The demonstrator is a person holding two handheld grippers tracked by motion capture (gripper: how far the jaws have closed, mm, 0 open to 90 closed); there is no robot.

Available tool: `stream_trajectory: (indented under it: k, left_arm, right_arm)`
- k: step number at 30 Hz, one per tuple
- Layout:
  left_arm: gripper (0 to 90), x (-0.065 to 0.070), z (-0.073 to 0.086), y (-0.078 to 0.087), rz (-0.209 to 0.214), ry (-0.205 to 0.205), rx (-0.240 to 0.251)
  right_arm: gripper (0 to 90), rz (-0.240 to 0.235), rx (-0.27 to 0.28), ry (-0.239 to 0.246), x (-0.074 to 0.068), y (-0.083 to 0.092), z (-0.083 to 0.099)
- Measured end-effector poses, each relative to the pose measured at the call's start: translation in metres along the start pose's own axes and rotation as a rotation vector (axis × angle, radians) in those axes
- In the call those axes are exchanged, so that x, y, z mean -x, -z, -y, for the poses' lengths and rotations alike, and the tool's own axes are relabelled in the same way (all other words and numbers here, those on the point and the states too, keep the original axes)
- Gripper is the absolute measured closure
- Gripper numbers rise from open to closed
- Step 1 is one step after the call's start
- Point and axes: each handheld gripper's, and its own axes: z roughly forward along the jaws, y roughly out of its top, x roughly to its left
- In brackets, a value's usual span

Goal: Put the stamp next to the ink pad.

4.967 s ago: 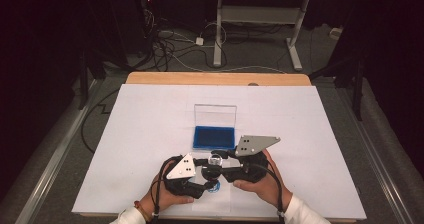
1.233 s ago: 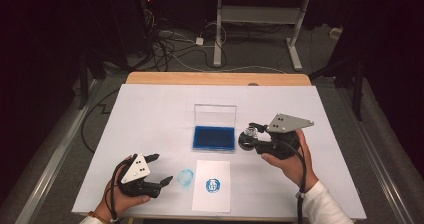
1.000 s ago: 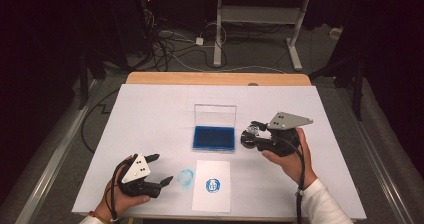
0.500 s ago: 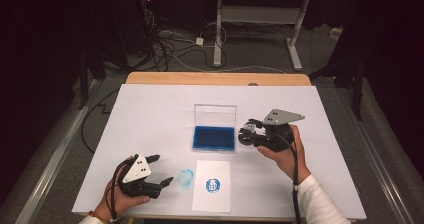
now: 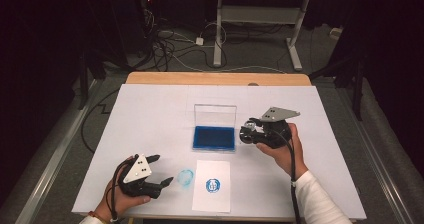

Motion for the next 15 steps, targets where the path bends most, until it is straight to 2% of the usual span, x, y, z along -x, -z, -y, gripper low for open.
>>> stream_trajectory:
  k: [15]
  left_arm:
    - [16.9, 0.003, -0.002, -0.002, -0.001, -0.011, -0.019]
  right_arm:
    - [56.8, 0.024, -0.044, -0.005, 0.005, -0.017, 0.004]
